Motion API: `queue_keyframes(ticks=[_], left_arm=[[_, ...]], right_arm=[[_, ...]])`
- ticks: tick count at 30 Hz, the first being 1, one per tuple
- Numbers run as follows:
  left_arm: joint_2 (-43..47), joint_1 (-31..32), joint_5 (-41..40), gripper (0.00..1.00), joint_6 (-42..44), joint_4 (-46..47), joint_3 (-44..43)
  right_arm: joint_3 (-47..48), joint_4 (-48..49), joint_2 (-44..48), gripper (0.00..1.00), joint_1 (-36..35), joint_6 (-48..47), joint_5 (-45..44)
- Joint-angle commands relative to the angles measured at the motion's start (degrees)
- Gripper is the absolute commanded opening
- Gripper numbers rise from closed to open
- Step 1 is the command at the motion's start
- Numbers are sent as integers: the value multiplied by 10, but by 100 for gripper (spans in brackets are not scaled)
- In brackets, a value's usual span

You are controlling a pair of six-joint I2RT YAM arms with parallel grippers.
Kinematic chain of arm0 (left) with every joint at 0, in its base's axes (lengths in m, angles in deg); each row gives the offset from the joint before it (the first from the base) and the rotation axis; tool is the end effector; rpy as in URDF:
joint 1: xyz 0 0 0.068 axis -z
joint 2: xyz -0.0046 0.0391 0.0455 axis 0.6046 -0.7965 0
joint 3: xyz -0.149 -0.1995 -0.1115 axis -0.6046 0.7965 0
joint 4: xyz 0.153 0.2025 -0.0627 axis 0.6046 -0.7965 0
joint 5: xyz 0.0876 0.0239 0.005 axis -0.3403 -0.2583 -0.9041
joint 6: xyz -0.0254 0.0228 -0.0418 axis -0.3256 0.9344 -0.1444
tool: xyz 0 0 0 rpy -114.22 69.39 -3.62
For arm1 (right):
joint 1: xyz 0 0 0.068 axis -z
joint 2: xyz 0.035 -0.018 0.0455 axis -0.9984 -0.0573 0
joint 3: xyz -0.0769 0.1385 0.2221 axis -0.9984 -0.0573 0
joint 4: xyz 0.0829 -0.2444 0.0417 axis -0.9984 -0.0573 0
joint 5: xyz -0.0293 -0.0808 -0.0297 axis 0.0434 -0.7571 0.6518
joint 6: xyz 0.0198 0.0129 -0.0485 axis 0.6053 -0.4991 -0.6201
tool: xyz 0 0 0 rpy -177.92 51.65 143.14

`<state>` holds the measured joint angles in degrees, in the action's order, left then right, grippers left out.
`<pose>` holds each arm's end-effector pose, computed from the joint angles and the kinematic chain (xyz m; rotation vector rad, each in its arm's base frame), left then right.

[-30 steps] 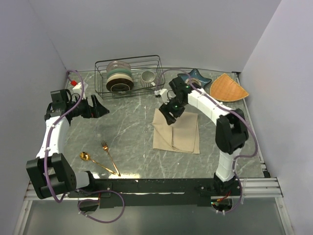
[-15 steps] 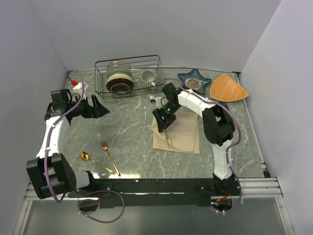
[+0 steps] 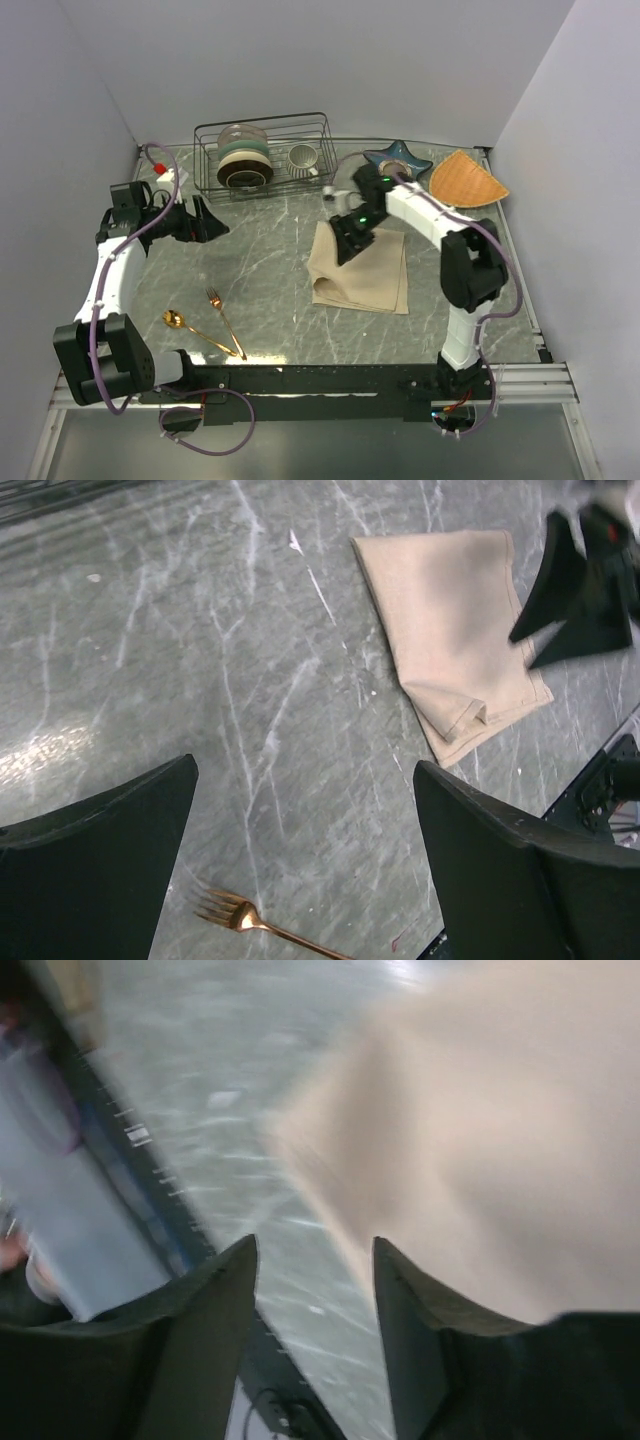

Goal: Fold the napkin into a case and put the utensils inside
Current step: Fold the rectangle-folded napkin at the center of the board.

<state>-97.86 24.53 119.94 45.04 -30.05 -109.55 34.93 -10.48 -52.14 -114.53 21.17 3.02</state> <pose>0.2639 0.0315 0.2869 0.2223 2.1360 -0.8512 0.3264 0.1970 0.2293 -1.1200 2.6000 1.0098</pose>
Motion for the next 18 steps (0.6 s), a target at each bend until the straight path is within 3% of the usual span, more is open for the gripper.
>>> queue_keyframes(ticks=[1,6,12,18], left_arm=[[-2,12,23,94,9,36,3],[-19,13,16,86,-4,41,1],[-23,-38,43,83,-14,25,-2],[-38,-75,73,81,79,-60,-35]], right_arm=[[-45,42,40,48,55,25,-128],[-37,66,-10,39,33,44,-172],[11,84,-91,38,-43,30,-197],[105,70,-151,38,-101,3,-192]])
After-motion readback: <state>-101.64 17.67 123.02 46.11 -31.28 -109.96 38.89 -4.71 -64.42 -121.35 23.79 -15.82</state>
